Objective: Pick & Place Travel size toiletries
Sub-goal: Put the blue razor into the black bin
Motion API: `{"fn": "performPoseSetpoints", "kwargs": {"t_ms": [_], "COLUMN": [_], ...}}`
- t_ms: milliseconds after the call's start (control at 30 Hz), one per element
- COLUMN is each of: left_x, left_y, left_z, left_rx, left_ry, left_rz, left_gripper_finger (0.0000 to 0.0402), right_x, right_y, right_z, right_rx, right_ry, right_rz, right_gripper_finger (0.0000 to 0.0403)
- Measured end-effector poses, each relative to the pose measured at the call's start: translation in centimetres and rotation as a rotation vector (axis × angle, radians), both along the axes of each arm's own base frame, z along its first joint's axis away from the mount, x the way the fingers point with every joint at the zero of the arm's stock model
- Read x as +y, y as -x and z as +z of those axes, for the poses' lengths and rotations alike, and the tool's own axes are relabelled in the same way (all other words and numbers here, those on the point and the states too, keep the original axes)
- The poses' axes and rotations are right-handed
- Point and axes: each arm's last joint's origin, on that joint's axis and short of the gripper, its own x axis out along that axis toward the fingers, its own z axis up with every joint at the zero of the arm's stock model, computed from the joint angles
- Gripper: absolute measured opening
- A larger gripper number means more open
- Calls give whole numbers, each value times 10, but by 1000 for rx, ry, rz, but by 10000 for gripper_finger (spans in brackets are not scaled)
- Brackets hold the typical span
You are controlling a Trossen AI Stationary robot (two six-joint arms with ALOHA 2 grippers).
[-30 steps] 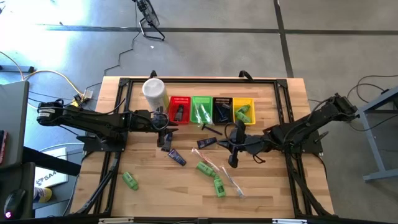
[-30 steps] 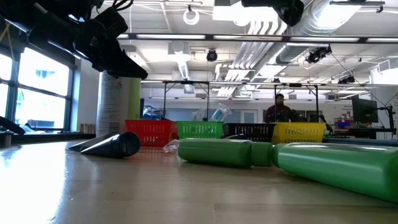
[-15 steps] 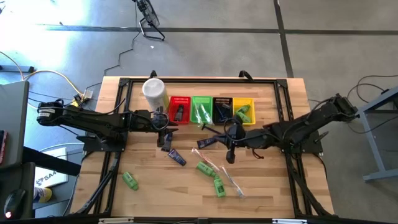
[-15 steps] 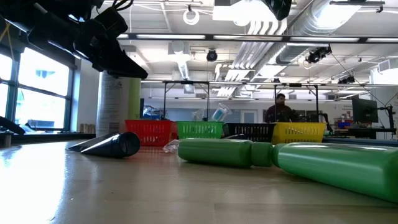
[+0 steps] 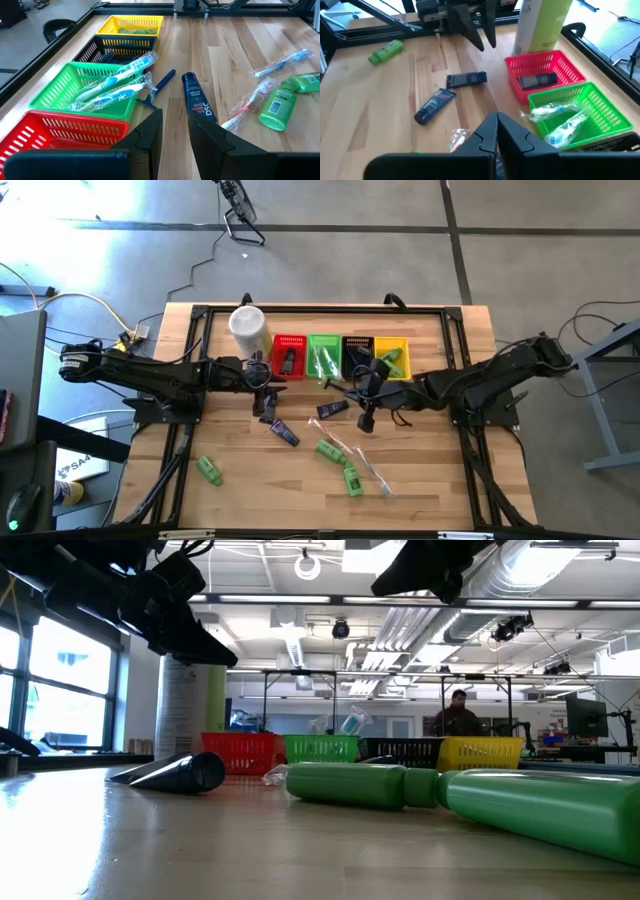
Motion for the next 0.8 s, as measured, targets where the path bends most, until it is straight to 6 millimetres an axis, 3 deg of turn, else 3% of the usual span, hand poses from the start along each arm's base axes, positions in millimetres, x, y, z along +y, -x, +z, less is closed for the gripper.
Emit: {"fn": "performPoseSetpoints", "kwargs": {"t_ms": [467,800], "left_x": [0,0], "left_y": [0,0], "left_z": [0,0], "left_rx": [-1,0], "left_ry": [-1,-1], "left_rz": [2,4], "left_gripper_finger": [88,88], "right_x": [11,12], "right_y": [-15,-15], "right_z": [-35,-36], "right_rx": [130,113], "right_ry": [-230,-274], "right_rz": [12,-41], "right_gripper_finger": [2,2]}}
